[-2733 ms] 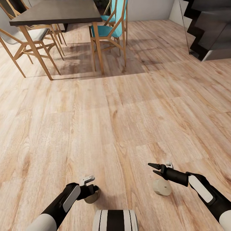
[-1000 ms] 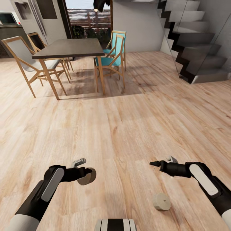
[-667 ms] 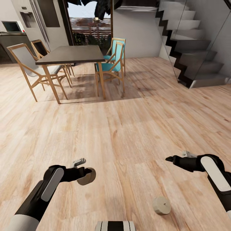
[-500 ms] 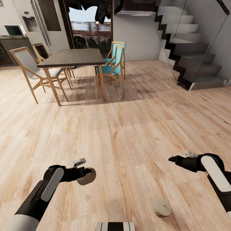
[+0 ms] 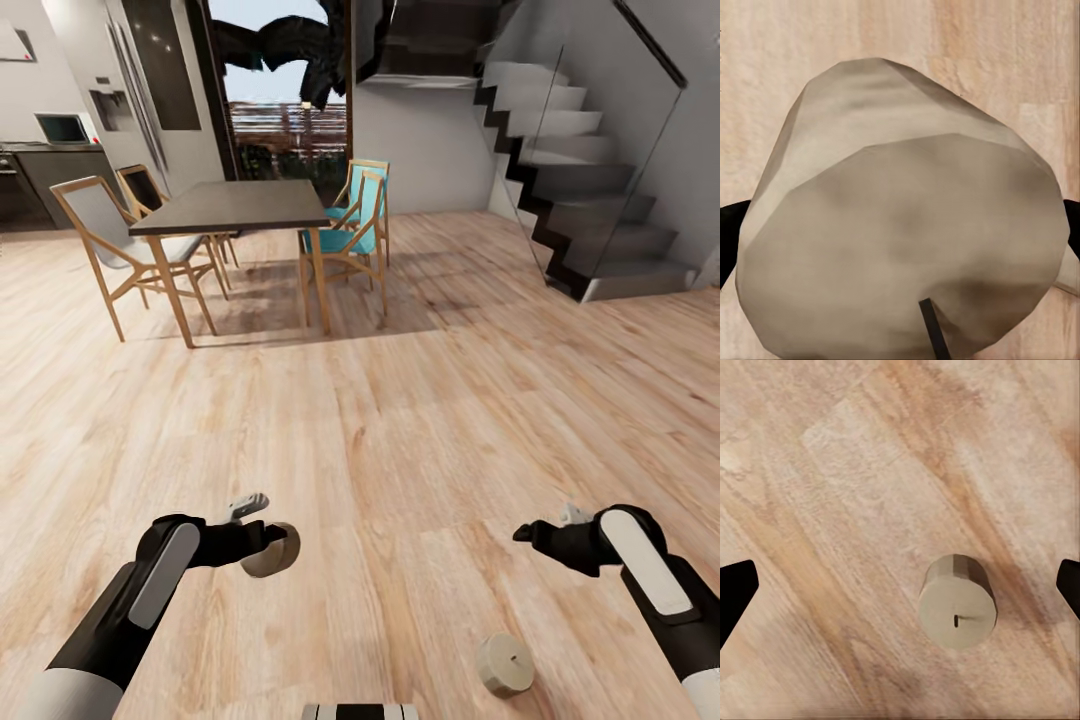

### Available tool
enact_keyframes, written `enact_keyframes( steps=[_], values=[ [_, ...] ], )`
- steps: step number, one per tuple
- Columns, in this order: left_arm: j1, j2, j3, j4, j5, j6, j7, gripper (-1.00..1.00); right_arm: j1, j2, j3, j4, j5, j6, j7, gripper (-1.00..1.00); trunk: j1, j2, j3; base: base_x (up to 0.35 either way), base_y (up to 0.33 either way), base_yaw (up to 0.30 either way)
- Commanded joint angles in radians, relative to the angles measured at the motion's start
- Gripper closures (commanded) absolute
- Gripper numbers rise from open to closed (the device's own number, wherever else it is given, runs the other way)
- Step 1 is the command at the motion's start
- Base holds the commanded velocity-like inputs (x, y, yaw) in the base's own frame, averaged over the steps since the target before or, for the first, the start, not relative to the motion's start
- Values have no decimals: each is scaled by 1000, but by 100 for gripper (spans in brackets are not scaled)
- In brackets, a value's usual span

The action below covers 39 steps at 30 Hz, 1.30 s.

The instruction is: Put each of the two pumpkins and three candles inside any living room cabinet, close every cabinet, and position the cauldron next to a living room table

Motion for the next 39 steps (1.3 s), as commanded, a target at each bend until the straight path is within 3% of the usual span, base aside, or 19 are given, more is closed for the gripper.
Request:
enact_keyframes(
  steps=[1,8,16,21,24,28,34,36,39],
  values=[
    [0,1,-2,-1,9,2,11,100,-1,0,3,8,-9,0,-11,-100,-1,0,3,0,0,0],
    [0,3,-1,-1,9,2,11,100,-1,-1,3,61,-5,-4,-6,-100,-4,2,30,0,0,0],
    [0,5,1,-3,9,4,11,100,-1,1,10,192,5,-66,-2,-100,-7,3,61,0,0,0],
    [5,25,1,-30,14,7,11,100,-1,3,81,268,78,-80,-2,-100,-7,3,61,0,0,0],
    [8,35,1,-36,68,8,11,100,-1,9,112,303,115,-90,-2,-100,-7,3,61,0,0,0],
    [9,65,-1,-38,150,8,11,100,-1,20,124,361,126,-146,0,-100,-7,3,61,0,0,0],
    [10,84,-2,-39,200,9,11,100,-1,26,126,399,129,-183,5,-100,-7,3,61,0,0,0],
    [10,91,-1,-39,247,9,11,100,-1,26,127,398,129,-193,21,-100,-7,3,61,0,0,0],
    [10,134,-7,-39,350,10,11,100,-1,26,139,400,129,-198,58,-100,-7,3,61,0,0,0]
  ],
)
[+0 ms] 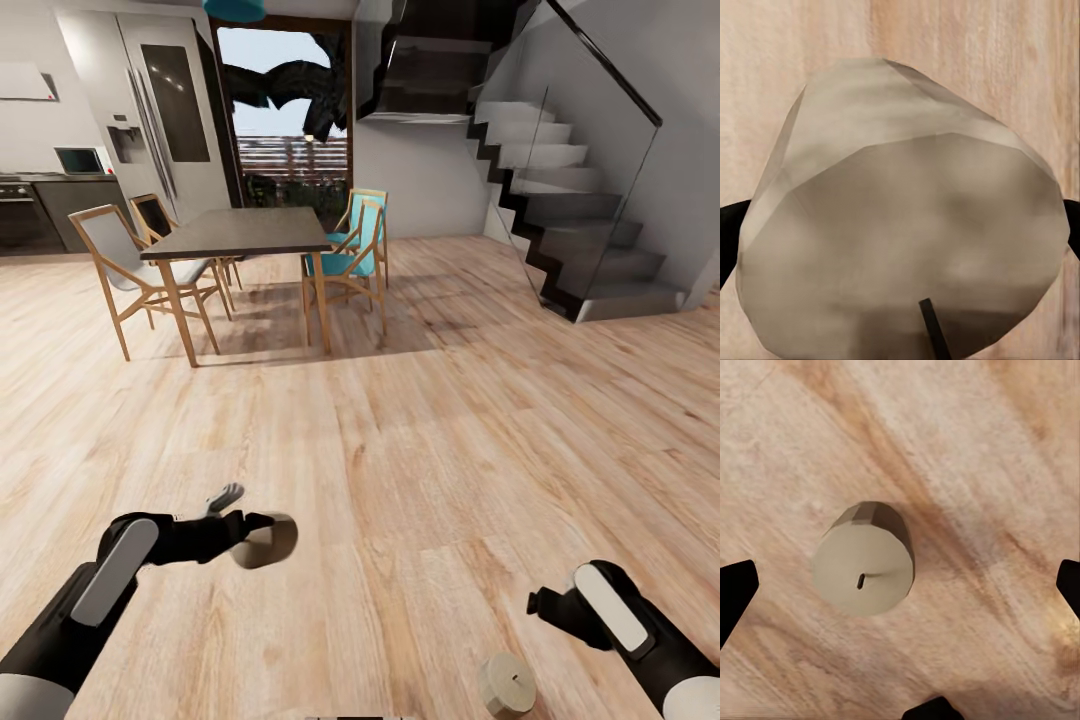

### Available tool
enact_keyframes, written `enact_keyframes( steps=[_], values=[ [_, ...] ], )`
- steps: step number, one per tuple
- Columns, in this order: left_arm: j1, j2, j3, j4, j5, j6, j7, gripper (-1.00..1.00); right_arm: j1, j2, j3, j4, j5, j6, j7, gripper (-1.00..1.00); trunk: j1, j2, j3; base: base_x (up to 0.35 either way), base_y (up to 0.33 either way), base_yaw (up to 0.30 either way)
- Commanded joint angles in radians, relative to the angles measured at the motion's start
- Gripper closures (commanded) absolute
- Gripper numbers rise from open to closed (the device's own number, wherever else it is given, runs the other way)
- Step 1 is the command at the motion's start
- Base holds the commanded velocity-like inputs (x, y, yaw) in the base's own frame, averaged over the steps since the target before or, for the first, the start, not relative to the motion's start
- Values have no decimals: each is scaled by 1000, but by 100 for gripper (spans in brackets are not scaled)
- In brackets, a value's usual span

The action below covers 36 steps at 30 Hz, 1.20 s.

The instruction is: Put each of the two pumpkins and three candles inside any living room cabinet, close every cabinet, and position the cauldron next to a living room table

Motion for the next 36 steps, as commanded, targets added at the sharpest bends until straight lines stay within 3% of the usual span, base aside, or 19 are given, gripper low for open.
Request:
enact_keyframes(
  steps=[1,2,5,13,17,18,20,21,27,31,36],
  values=[
    [0,16,-4,-1,51,1,11,100,-1,-1,15,-1,-9,0,-1,-100,0,0,-1,0,0,0],
    [1,35,-6,-1,98,1,11,100,-1,-1,28,0,-9,-2,7,-100,0,0,-1,0,0,0],
    [1,63,-9,0,163,1,9,100,-1,0,40,-1,-9,-8,13,-100,1,-1,-9,0,0,0],
    [4,84,-9,0,250,6,3,100,-1,0,44,2,-9,-48,35,-100,4,-3,-40,0,0,0],
    [4,96,-10,1,318,7,1,100,-1,-1,45,3,-8,-51,40,-100,6,-4,-55,0,0,0],
    [5,111,-10,2,369,7,1,100,-1,-1,45,3,-8,-52,46,-100,7,-4,-59,0,0,0],
    [8,127,-11,1,426,7,0,100,-1,0,47,2,-8,-52,57,-100,7,-4,-67,0,0,0],
    [19,137,-12,-1,471,8,-1,100,-1,-1,54,2,-8,-53,69,-100,8,-5,-71,0,0,0],
    [34,148,-14,-1,499,9,-92,100,-1,-1,78,3,-8,-116,87,-100,11,-6,-94,0,0,0],
    [41,197,-32,2,500,9,-224,100,-1,0,95,3,-8,-130,89,-100,12,-7,-109,0,0,0],
    [42,220,-73,8,497,8,-330,100,-1,1,99,3,-8,-146,119,-100,15,-8,-129,0,0,0]
  ],
)
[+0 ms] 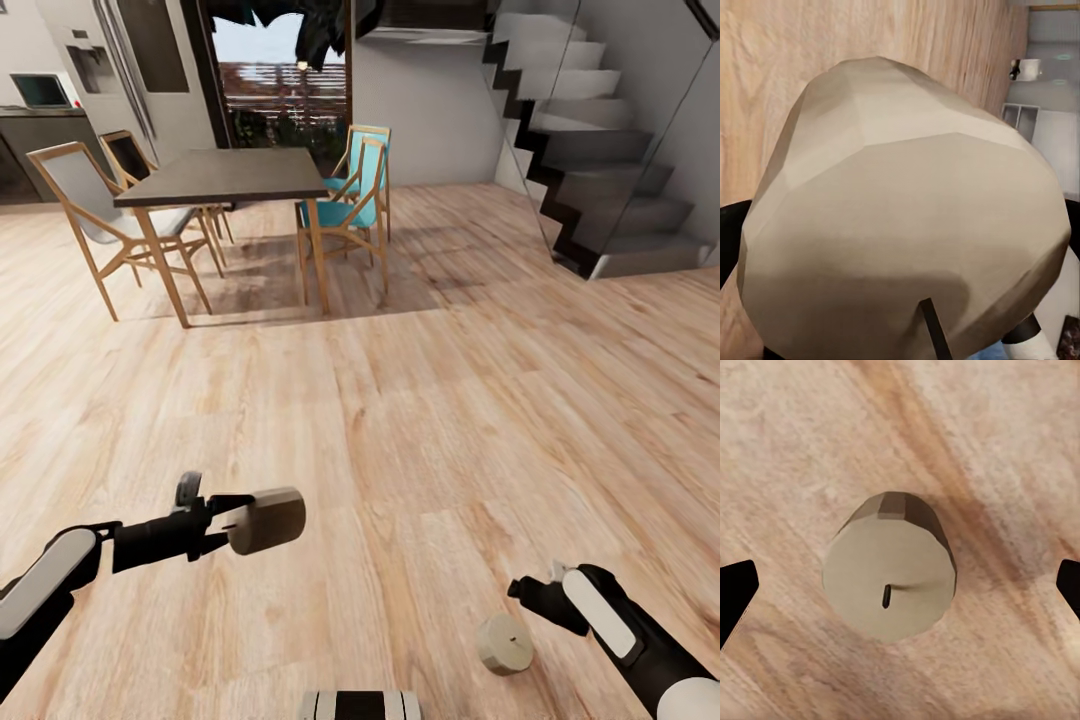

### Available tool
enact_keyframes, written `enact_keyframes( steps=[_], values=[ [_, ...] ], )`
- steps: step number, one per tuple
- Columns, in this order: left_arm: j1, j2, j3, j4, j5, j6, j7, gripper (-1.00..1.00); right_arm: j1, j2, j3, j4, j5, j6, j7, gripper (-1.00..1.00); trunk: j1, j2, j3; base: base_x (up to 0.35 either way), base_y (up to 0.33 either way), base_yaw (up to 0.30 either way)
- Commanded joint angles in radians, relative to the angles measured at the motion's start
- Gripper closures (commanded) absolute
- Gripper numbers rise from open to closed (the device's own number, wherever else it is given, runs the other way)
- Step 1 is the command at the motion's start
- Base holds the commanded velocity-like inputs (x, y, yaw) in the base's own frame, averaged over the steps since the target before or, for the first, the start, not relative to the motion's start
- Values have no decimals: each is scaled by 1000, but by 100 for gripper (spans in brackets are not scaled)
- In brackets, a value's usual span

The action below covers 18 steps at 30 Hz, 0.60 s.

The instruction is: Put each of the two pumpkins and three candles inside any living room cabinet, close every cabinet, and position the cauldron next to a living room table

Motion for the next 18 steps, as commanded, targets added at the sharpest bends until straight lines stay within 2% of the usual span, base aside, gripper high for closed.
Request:
enact_keyframes(
  steps=[1,11,15,17,18],
  values=[
    [-1,4,-7,1,-8,1,-23,100,0,-1,6,-1,-11,-16,-4,-100,0,-1,-5,0,0,0],
    [-1,7,-10,-1,-5,1,-31,100,0,4,9,-1,-8,-38,2,-100,5,-3,-43,0,0,0],
    [-1,7,-11,-4,-4,1,-36,100,0,23,9,-1,37,-61,12,-100,6,-4,-59,0,0,0],
    [-1,8,-11,-4,-4,1,-66,100,0,35,9,1,67,-65,41,-100,7,-4,-67,0,0,0],
    [0,11,-13,-4,-6,1,-105,100,0,42,8,3,86,-66,64,-100,8,-5,-71,0,0,0]
  ],
)
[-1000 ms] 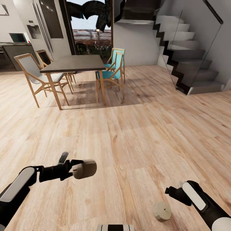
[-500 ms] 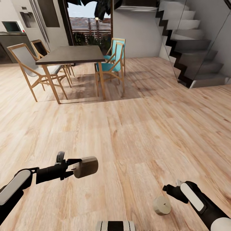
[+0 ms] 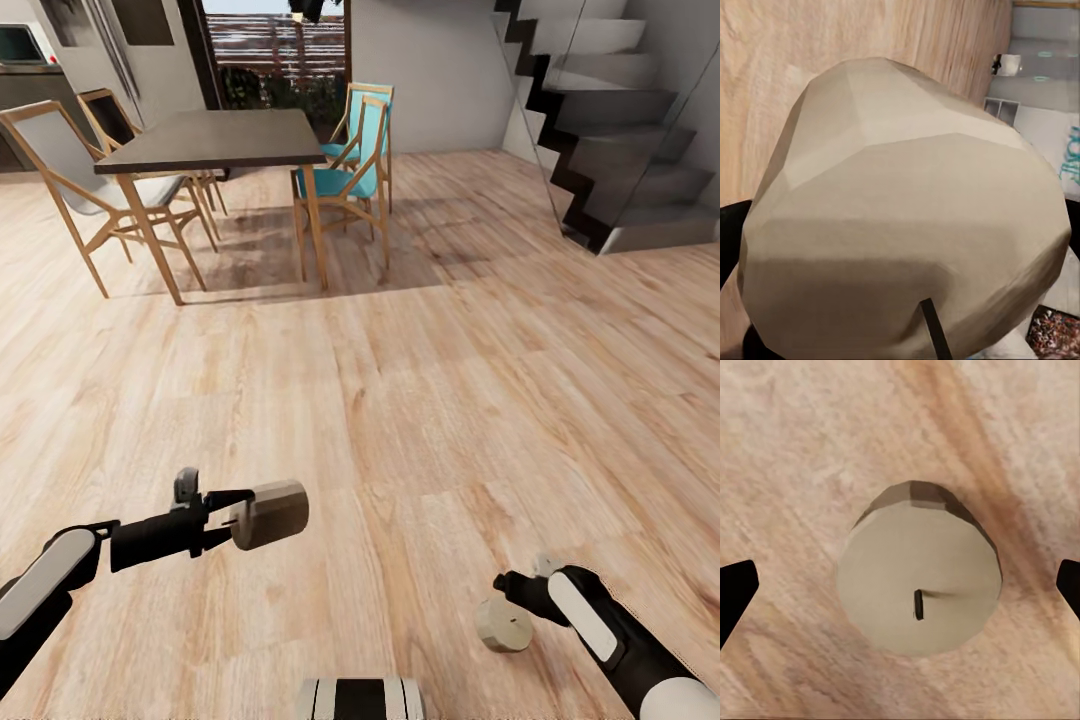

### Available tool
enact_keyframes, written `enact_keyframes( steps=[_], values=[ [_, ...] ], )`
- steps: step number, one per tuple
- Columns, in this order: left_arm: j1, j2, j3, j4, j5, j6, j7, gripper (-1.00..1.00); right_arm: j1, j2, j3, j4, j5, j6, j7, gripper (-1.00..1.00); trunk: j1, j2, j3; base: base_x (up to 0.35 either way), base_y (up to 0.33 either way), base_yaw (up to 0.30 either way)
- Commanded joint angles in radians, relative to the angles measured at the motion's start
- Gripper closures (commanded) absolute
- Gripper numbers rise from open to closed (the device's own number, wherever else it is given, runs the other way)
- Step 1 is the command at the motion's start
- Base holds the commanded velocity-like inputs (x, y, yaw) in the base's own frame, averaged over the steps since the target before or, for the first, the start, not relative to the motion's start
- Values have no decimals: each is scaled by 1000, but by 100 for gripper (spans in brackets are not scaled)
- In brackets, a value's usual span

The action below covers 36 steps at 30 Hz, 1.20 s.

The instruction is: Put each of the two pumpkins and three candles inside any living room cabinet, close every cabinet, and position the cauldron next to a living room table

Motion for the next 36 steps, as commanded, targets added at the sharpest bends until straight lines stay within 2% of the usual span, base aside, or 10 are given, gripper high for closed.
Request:
enact_keyframes(
  steps=[1,4,8,16,19,26,29,32,36],
  values=[
    [0,5,-5,1,-13,0,-37,100,-1,2,4,-1,1,0,2,-100,0,-1,-5,0,0,0],
    [4,30,-26,2,-16,0,-90,100,-1,8,4,0,14,-2,16,-100,2,-1,-16,0,0,0],
    [5,43,-44,1,-17,0,-108,100,-1,10,4,1,19,-12,21,-100,2,-2,-24,0,0,0],
    [5,46,-49,0,-17,0,-112,100,-1,10,3,2,19,-17,21,-100,2,-2,-24,0,0,0],
    [5,46,-49,-2,-17,0,-113,100,0,10,3,2,19,-21,21,-100,4,-2,-36,0,0,0],
    [5,46,-49,-5,-12,0,-119,100,-1,10,4,26,18,-81,21,-100,7,-4,-63,0,0,0],
    [5,47,-49,-5,-12,0,-157,100,-1,10,4,29,18,-85,21,-100,7,-4,-63,0,0,0],
    [7,49,-52,-5,-16,0,-221,100,-1,10,4,30,19,-86,21,-100,7,-4,-63,0,0,0],
    [10,50,-61,-5,-19,0,-248,100,-1,10,5,30,20,-87,22,-100,7,-4,-63,0,0,0]
  ],
)
